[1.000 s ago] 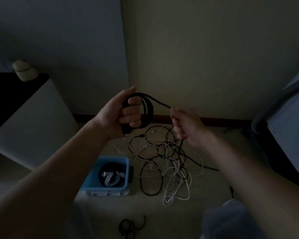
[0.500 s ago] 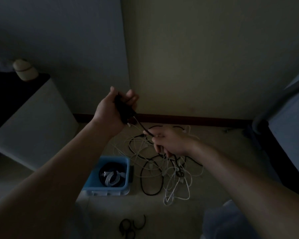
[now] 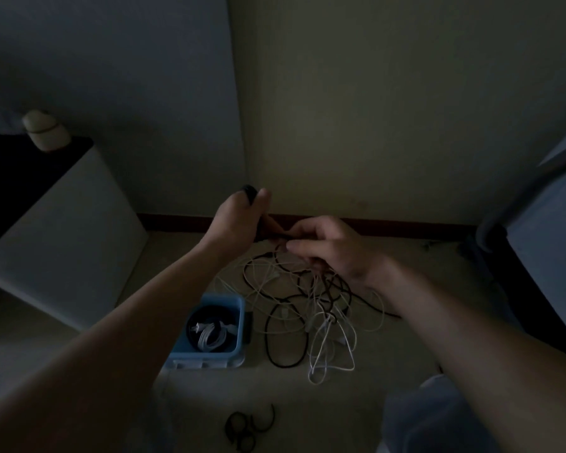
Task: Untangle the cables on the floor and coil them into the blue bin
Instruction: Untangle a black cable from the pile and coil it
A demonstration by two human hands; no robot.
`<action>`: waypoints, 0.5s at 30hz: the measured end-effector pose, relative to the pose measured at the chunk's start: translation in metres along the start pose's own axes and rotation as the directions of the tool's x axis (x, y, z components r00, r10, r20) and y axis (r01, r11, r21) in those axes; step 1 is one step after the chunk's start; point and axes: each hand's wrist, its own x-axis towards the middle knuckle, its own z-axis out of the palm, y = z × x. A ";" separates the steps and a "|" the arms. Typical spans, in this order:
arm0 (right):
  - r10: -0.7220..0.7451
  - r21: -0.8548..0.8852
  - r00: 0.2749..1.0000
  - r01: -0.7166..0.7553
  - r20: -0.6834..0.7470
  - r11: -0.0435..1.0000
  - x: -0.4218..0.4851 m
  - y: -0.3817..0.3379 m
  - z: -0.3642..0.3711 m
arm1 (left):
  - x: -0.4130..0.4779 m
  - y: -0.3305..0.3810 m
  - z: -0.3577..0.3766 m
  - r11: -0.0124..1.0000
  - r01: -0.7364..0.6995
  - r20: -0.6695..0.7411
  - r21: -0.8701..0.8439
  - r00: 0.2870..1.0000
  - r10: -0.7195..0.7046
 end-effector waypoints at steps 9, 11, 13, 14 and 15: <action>0.055 0.038 0.994 -0.059 0.094 0.998 -0.004 -0.010 -0.024 | -0.008 0.000 0.010 0.973 -0.114 0.151 0.201 0.985 0.084; 0.011 0.027 0.998 -0.013 0.069 1.000 -0.005 -0.011 -0.029 | -0.012 0.004 0.009 0.954 -0.147 0.213 0.261 0.973 0.091; -0.018 0.031 1.000 0.018 0.010 0.999 -0.007 -0.012 -0.033 | -0.014 0.005 0.010 0.968 -0.126 0.281 0.218 0.958 0.062; -0.031 0.029 0.999 0.032 -0.028 0.999 -0.007 -0.012 -0.034 | -0.014 0.004 0.010 0.983 -0.089 0.311 0.160 0.950 0.035; -0.050 0.020 0.996 0.051 -0.068 0.998 -0.008 -0.011 -0.036 | -0.014 0.005 0.009 0.993 -0.045 0.344 0.105 0.939 0.006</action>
